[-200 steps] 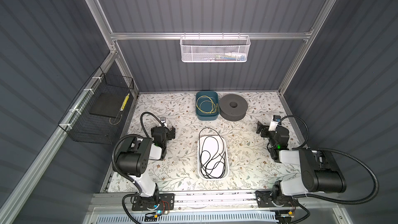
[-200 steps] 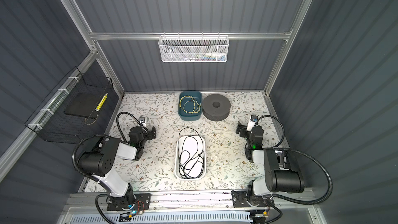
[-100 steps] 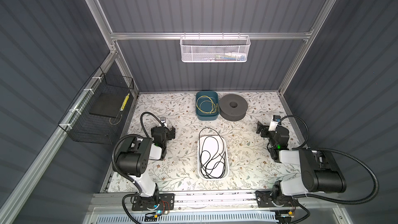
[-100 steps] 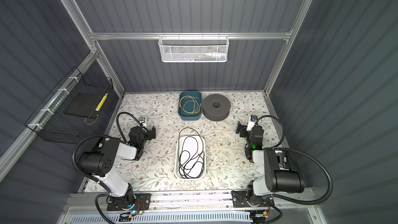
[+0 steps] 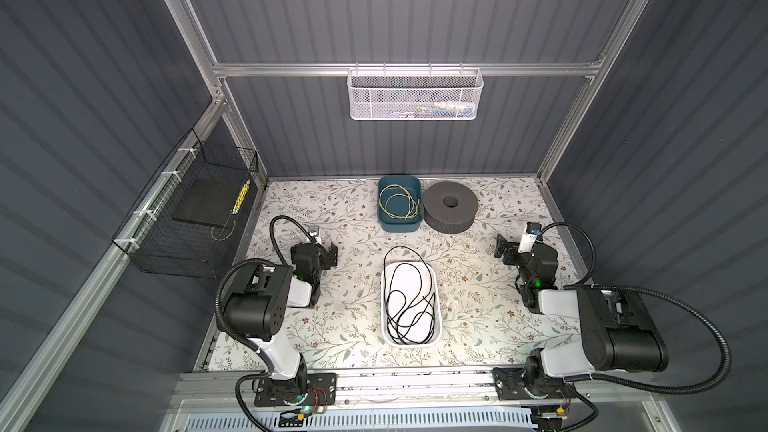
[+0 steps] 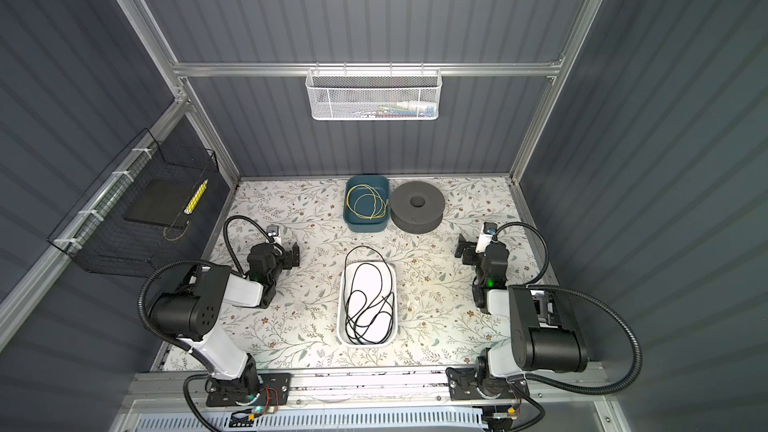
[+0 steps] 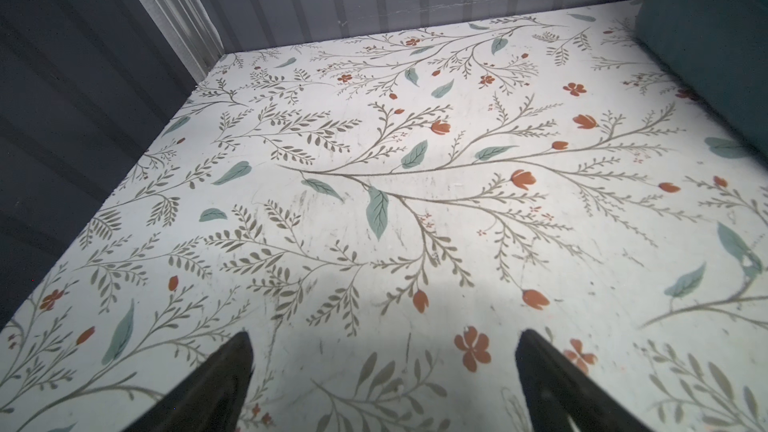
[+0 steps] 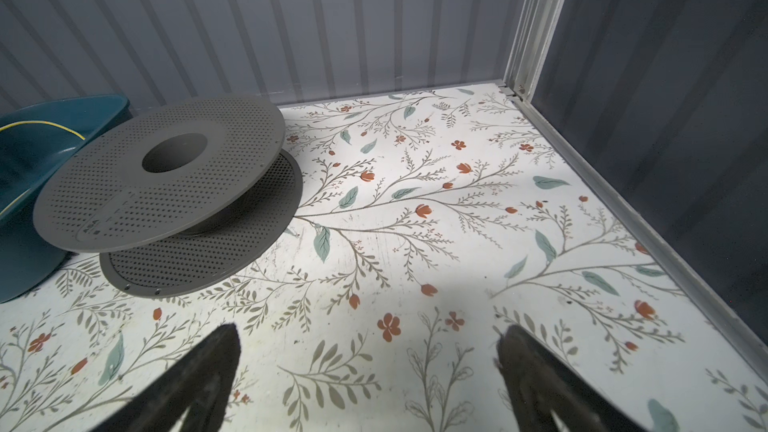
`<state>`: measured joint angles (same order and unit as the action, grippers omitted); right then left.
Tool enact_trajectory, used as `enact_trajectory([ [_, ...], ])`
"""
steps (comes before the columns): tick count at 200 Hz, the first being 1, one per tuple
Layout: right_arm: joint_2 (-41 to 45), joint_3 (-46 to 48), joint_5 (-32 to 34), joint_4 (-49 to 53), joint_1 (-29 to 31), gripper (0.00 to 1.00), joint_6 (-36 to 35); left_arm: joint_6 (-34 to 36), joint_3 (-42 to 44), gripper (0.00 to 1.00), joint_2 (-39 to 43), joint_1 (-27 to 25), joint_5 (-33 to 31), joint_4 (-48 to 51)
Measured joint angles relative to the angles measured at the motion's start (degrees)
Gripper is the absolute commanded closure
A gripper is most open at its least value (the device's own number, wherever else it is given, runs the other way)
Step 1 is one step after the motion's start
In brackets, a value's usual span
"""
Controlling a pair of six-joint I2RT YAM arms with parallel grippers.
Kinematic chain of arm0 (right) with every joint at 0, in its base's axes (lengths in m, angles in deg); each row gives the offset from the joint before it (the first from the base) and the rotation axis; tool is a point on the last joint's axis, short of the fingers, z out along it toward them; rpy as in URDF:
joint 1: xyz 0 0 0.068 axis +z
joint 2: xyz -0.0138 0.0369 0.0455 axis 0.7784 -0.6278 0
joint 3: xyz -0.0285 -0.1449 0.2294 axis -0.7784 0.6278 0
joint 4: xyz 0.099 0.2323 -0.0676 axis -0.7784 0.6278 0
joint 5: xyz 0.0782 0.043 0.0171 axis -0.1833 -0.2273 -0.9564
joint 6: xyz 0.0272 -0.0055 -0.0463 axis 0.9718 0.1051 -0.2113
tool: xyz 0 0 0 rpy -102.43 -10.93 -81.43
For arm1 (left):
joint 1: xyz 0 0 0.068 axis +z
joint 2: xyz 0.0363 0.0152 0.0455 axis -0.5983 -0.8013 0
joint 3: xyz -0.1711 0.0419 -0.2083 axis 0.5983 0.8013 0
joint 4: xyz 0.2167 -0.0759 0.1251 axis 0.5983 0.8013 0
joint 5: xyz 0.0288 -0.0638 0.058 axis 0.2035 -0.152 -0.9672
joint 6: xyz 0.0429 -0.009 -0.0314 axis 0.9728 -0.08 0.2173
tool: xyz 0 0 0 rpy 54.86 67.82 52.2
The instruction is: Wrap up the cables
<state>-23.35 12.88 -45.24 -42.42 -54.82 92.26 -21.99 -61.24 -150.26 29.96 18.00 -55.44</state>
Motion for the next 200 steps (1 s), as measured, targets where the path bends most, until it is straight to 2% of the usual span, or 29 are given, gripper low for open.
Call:
enact_trajectory([
  [144,0.1,0.0,0.1,0.1,0.1,0.01,-0.1,-1.5,-1.0,0.00,0.9,1.0,1.2,3.4],
  [171,4.2,-2.5,1.6,8.0,2.0,0.01,-1.0,-1.7,-2.1,0.01,7.9,1.0,1.2,10.8],
  [200,11.4,-10.9,3.1,20.0,5.0,0.01,-2.1,-3.9,-3.8,0.01,19.3,1.0,1.3,15.9],
])
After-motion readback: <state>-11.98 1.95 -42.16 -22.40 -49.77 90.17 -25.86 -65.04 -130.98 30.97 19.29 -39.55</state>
